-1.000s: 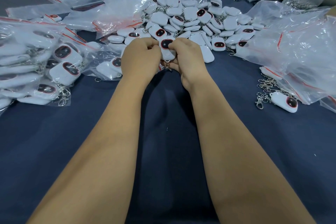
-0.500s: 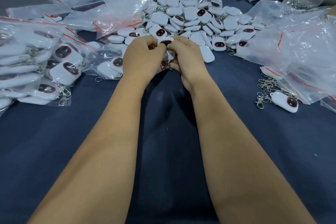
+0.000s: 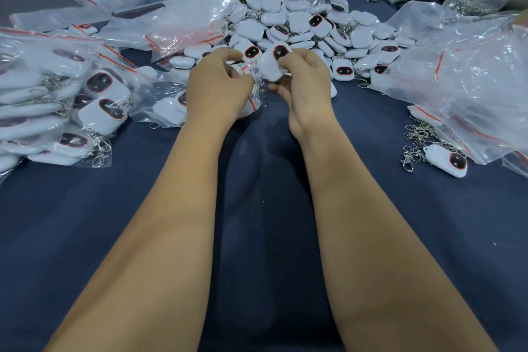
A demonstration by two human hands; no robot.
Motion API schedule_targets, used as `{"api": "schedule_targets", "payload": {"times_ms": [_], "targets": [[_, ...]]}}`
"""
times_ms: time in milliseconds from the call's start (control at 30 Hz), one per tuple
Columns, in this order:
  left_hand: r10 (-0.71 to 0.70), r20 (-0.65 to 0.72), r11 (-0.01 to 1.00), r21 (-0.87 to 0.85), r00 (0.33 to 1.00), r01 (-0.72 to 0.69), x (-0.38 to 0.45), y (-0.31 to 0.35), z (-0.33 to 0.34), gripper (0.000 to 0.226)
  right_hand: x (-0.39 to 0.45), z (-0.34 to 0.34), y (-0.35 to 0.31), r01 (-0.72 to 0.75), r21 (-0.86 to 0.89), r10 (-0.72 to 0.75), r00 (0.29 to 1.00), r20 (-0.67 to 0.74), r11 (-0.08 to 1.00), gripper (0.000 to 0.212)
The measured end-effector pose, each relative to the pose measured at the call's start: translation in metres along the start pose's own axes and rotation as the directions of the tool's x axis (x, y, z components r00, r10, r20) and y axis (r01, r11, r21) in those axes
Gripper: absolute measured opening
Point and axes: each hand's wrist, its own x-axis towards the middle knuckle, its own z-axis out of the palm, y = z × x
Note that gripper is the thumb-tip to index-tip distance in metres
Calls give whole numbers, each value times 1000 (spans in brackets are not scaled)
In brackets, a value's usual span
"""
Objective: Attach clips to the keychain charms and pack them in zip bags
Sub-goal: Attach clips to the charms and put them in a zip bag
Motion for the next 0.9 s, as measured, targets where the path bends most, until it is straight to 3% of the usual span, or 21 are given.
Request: {"api": "schedule_targets", "payload": {"times_ms": [67,133,300,367,467,533,600,700,800,900], "targets": [[11,-25,1000,23,1000,-10,0,0,0,35,0,0,-1,-30,129,27,999,26,991,14],[7,-50,1000,-27,999,-8,0,2,-1,32,-1,3,2,-38,106,34,999,35,994,17],[35,-170,983,-175,985,-65,-2,8,-3,26,-2,6,12,25,-224,-21,1000,19,974,22],[94,-210,975,-179,973,-132,-2,10,-3,25,-3,6,14,132,-387,-84,987,137,913,5],[155,-199,970,-154,968,-186,-3,11,1,23,-6,11,20,304,-668,-72,934,351,679,13],[167,-177,975,-117,970,-190,-4,10,3,23,-10,14,20,302,-660,-55,928,368,688,18],[158,-158,979,-104,975,-175,-3,8,4,24,-12,13,16,285,-614,-113,946,303,736,19],[113,-114,987,-105,987,-125,-3,6,3,23,-5,3,9,231,-657,-250,966,67,718,19],[91,-75,994,-57,993,-96,-5,5,5,23,2,-14,3,79,-848,-317,942,-107,524,31],[92,-26,996,-12,995,-92,-4,4,6,27,6,-25,4,-73,-920,-253,950,-182,385,47]]}}
